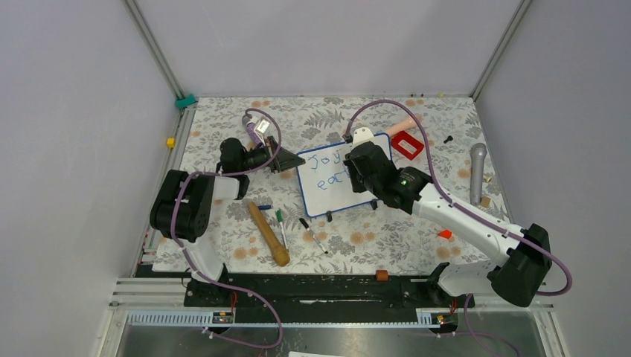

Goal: Write a sentence on the whiteboard

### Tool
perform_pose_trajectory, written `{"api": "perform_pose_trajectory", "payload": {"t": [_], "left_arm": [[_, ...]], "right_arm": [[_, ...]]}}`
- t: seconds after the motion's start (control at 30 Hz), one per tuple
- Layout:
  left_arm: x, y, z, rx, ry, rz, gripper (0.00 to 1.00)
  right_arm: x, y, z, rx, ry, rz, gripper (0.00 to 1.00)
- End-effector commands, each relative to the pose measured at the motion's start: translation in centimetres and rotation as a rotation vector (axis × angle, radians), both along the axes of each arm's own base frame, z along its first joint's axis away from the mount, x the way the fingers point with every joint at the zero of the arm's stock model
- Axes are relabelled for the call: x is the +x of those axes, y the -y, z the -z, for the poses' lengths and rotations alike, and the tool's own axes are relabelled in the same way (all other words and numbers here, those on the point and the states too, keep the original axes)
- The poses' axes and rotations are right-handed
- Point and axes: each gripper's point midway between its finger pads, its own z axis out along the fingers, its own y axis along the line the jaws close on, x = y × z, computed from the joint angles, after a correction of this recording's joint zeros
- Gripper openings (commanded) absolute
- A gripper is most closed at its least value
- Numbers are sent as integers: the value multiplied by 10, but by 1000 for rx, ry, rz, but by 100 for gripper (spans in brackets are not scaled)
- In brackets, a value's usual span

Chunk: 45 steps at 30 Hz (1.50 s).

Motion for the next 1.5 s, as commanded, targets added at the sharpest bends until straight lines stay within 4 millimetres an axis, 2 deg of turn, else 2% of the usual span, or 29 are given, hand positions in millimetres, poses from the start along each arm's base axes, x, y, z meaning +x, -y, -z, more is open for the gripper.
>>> {"api": "perform_pose_trajectory", "payload": {"t": [0.0,0.2,0.37,0.67,1.07,1.47], "left_arm": [[-20,9,-18,-81,79,152,0],[-29,9,-19,-89,90,172,0],[-41,7,-24,-73,124,222,0],[-45,9,-31,-58,124,303,0],[-52,6,-26,-46,165,200,0],[-51,8,-19,-64,131,227,0]], "right_arm": [[1,1,-3,5,-2,0,0],[-3,9,7,3,-3,24,0],[-8,17,5,11,10,32,0],[-27,34,-3,80,30,60,0],[-60,16,12,-3,23,5,0],[-56,8,24,-95,45,20,0]]}}
